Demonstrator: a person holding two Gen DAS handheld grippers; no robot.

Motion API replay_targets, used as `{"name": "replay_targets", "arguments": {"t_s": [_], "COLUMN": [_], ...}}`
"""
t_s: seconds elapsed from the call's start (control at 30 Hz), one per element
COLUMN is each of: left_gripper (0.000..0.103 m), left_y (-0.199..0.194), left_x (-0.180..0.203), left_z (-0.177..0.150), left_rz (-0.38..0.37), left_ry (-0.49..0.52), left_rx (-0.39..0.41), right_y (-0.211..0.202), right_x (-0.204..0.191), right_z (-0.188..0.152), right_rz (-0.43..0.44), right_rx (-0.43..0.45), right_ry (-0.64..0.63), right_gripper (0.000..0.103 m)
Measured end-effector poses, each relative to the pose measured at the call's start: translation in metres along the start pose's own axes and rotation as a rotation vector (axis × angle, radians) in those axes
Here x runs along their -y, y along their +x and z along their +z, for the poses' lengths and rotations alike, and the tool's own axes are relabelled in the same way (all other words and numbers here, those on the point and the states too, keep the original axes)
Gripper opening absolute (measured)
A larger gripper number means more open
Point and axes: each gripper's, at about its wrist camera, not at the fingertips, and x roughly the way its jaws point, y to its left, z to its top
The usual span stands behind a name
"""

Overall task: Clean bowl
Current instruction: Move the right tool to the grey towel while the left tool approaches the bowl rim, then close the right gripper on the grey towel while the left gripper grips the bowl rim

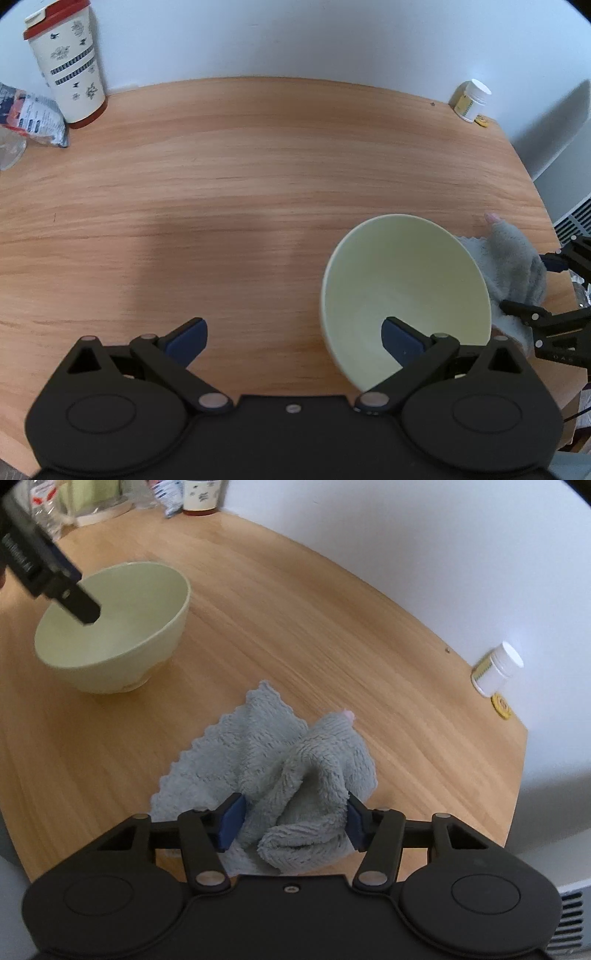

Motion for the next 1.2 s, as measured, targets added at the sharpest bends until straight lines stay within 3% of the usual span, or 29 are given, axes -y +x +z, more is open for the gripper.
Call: {"name": "replay_targets", "arguments": {"t_s": [0.03, 0.27, 0.37, 0.47, 0.53, 0.77, 0.83, 1.07, 1.2], "left_gripper": [0.102, 0.103, 0.103, 0.103, 0.103, 0.103, 0.103, 0.103, 0.098], "left_y": [0.000, 0.008, 0.011, 0.010, 0.011, 0.018, 0.015, 0.013, 0.014], "left_x": [0.000, -0.005, -0.010, -0.019, -0.021, -0.010, -0.007, -0.008, 0.000], "left_z": [0.002, 0.009, 0.008, 0.003, 0.005, 0.011, 0.012, 0.015, 0.015], "left_rz": [-0.022, 0.064, 0.063, 0.036, 0.029, 0.061, 0.086, 0.034, 0.022], "left_ry": [0.001, -0.043, -0.058, -0.154, -0.175, -0.106, -0.091, -0.134, -0.069], "left_rx": [0.003, -0.006, -0.040, -0.009, -0.016, -0.093, -0.061, -0.056, -0.041], "right_y": [-0.001, -0.005, -0.004, -0.004, -0.003, -0.006, -0.008, -0.032, -0.047], "right_x": [0.000, -0.004, 0.000, 0.001, 0.000, -0.005, -0.004, 0.007, 0.002], "right_z": [-0.001, -0.003, -0.004, -0.001, 0.000, 0.005, 0.005, 0.008, 0.008], "right_rz": [0.001, -0.014, -0.005, 0.013, 0.030, 0.051, 0.060, 0.109, 0.108], "right_rx": [0.003, 0.020, 0.024, 0.021, 0.021, 0.011, 0.008, 0.074, 0.111], "right_ry": [0.009, 0.016, 0.044, 0.057, 0.066, 0.077, 0.097, 0.252, 0.261], "right_gripper": [0.061, 0.061, 0.060, 0.052, 0.040, 0.026, 0.022, 0.021, 0.021]}}
